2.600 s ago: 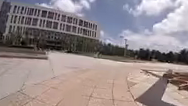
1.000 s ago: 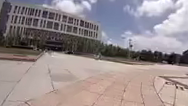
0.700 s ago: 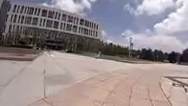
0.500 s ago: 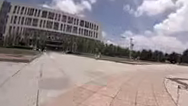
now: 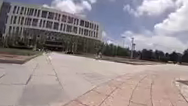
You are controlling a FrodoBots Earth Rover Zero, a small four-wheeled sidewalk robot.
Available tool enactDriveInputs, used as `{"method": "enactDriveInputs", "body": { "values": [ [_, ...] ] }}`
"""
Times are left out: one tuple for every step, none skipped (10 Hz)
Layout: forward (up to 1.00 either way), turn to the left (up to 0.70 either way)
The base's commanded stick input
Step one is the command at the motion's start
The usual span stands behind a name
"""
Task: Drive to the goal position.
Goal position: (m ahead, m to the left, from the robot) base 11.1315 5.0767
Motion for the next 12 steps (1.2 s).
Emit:
{"method": "enactDriveInputs", "body": {
  "values": [
    [1.0,0.0],
    [1.0,0.0],
    [1.0,0.0],
    [1.0,0.0],
    [1.0,0.0],
    [1.0,0.0],
    [1.0,0.0],
    [1.0,0.0],
    [1.0,0.0],
    [1.0,0.0],
    [1.0,0.03],
    [1.0,0.02]
  ]
}}
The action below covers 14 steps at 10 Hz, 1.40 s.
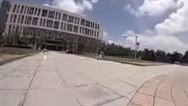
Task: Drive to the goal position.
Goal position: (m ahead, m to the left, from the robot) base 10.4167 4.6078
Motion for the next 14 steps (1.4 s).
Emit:
{"method": "enactDriveInputs", "body": {
  "values": [
    [1.0,0.02],
    [1.0,0.02],
    [1.0,0.02],
    [1.0,0.02],
    [1.0,0.02],
    [1.0,0.02],
    [1.0,0.02],
    [1.0,0.02],
    [1.0,0.02],
    [1.0,0.02],
    [1.0,0.02],
    [1.0,0.02],
    [1.0,0.02],
    [1.0,0.02]
  ]
}}
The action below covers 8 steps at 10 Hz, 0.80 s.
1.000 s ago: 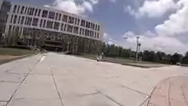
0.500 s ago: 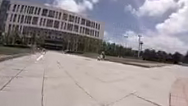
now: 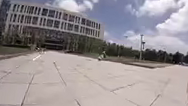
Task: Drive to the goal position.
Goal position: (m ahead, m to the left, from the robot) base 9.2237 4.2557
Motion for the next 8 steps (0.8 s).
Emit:
{"method": "enactDriveInputs", "body": {
  "values": [
    [1.0,0.02],
    [1.0,0.02],
    [1.0,0.02],
    [1.0,0.02],
    [1.0,0.02],
    [1.0,0.02],
    [1.0,0.03],
    [1.0,0.06]
  ]
}}
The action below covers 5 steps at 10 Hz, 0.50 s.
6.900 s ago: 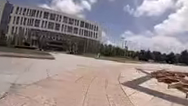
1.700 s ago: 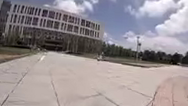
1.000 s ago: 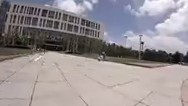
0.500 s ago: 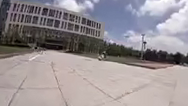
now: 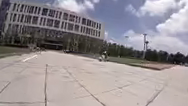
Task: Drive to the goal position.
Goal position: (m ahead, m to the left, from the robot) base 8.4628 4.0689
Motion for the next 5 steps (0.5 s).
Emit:
{"method": "enactDriveInputs", "body": {
  "values": [
    [1.0,0.09],
    [1.0,0.1],
    [1.0,0.12],
    [1.0,0.15],
    [1.0,0.17]
  ]
}}
